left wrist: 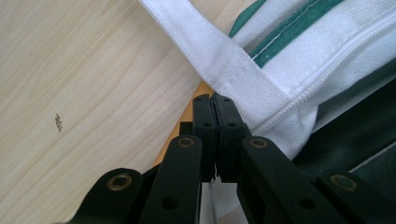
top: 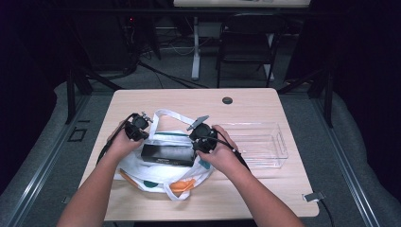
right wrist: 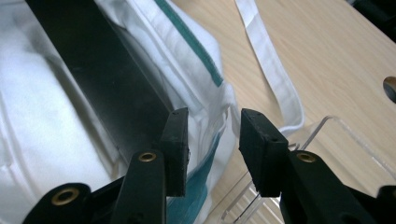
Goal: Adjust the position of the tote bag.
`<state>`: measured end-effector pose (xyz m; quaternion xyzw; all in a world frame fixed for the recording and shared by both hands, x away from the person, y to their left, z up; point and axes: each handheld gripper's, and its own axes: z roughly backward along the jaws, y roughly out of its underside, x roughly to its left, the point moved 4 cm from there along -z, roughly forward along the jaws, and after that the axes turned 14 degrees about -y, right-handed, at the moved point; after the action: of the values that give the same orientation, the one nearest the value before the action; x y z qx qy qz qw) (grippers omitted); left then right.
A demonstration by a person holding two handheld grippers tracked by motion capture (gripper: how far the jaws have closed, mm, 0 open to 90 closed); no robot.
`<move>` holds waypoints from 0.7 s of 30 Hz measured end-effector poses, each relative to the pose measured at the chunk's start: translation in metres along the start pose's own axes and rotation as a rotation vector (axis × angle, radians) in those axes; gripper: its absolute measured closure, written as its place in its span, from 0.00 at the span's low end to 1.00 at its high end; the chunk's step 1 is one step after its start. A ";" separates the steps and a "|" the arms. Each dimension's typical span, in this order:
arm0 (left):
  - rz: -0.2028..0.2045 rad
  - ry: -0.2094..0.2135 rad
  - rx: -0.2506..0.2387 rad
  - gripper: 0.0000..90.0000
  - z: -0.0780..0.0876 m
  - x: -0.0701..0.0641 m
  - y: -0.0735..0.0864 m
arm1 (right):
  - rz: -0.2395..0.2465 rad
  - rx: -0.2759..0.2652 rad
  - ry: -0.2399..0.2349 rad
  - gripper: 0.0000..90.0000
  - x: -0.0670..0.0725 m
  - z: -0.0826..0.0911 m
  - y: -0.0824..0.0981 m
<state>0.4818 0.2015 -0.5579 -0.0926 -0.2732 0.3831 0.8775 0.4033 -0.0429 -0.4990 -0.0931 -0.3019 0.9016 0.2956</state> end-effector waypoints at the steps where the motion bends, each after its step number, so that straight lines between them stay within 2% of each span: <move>1: 0.001 0.003 -0.001 0.99 0.000 0.000 0.000 | 0.001 0.005 -0.003 0.69 0.001 0.000 0.001; 4: 0.002 -0.001 -0.001 0.99 0.000 0.000 0.000 | 0.001 0.011 0.004 0.69 0.003 -0.002 0.006; 5: 0.003 -0.001 -0.001 0.99 0.000 0.000 0.000 | 0.003 0.027 0.007 0.69 0.002 -0.002 0.008; 7: 0.003 0.010 -0.003 0.99 0.001 0.000 0.000 | -0.009 0.021 0.006 0.69 0.002 -0.004 0.011; 9: 0.004 0.012 -0.006 0.99 0.001 0.000 0.000 | -0.019 0.016 -0.004 0.73 0.002 -0.005 0.012; 11: 0.004 0.010 -0.005 0.99 0.001 0.000 0.000 | -0.017 0.022 -0.011 0.80 0.002 -0.004 0.013; 15: 0.005 0.011 -0.006 0.99 0.001 0.000 0.000 | -0.010 0.031 -0.008 0.87 0.003 -0.005 0.014; 21: 0.005 0.012 -0.003 0.99 0.003 0.000 0.001 | -0.012 0.045 -0.002 0.91 0.002 -0.007 0.018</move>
<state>0.4798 0.2021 -0.5558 -0.0968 -0.2686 0.3841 0.8781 0.3957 -0.0500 -0.5159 -0.0839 -0.2822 0.9064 0.3030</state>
